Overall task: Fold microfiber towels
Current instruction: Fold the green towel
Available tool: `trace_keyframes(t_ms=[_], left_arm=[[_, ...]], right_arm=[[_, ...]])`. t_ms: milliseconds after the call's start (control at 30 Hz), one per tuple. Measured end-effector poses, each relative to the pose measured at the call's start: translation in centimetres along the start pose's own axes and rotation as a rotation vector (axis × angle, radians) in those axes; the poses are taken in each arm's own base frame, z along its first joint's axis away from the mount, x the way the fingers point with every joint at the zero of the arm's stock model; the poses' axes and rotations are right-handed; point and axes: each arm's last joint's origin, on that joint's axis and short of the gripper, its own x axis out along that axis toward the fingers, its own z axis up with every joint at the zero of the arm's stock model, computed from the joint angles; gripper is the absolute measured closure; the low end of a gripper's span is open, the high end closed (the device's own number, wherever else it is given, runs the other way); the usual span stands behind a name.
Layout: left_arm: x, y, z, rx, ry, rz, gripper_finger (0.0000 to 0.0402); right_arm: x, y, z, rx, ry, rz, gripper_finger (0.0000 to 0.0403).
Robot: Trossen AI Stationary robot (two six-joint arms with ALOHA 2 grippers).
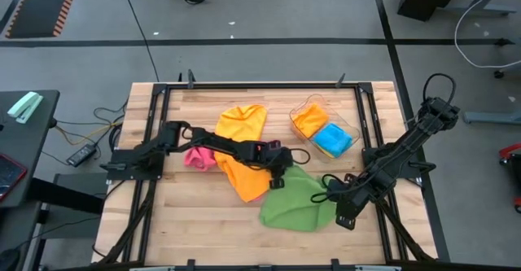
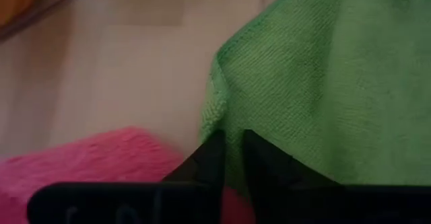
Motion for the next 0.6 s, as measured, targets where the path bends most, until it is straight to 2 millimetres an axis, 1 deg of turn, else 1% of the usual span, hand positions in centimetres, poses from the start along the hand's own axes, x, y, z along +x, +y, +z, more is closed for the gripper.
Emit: trace_keyframes(t_ms=[167,267,367,467,567,600], left_arm=[[-0.1,2.2,-0.9,-0.021,0.114,0.061,0.0358],[-0.2,3.5,-1.7,-0.033,0.206,0.078,0.0367],[-0.5,4.2,-2.4,-0.017,0.297,0.077,0.0376],[-1.4,4.5,-2.9,0.023,0.377,0.057,0.0385],[-2.8,4.5,-2.9,0.060,0.407,0.038,0.0391],[-3.4,4.6,-2.5,0.068,0.390,0.035,0.0391]], right_arm=[[0.0,0.0,0.1,-0.018,-0.023,-0.006,0.0209],[0.0,0.1,0.0,-0.075,-0.128,-0.052,0.0209],[0.1,-0.1,0.2,-0.133,-0.244,-0.111,0.0209],[1.1,-0.9,0.5,-0.150,-0.271,-0.133,0.0209],[3.0,-1.5,0.7,-0.163,-0.310,-0.080,0.0209],[3.6,-1.7,0.7,-0.164,-0.329,-0.048,0.0209]])
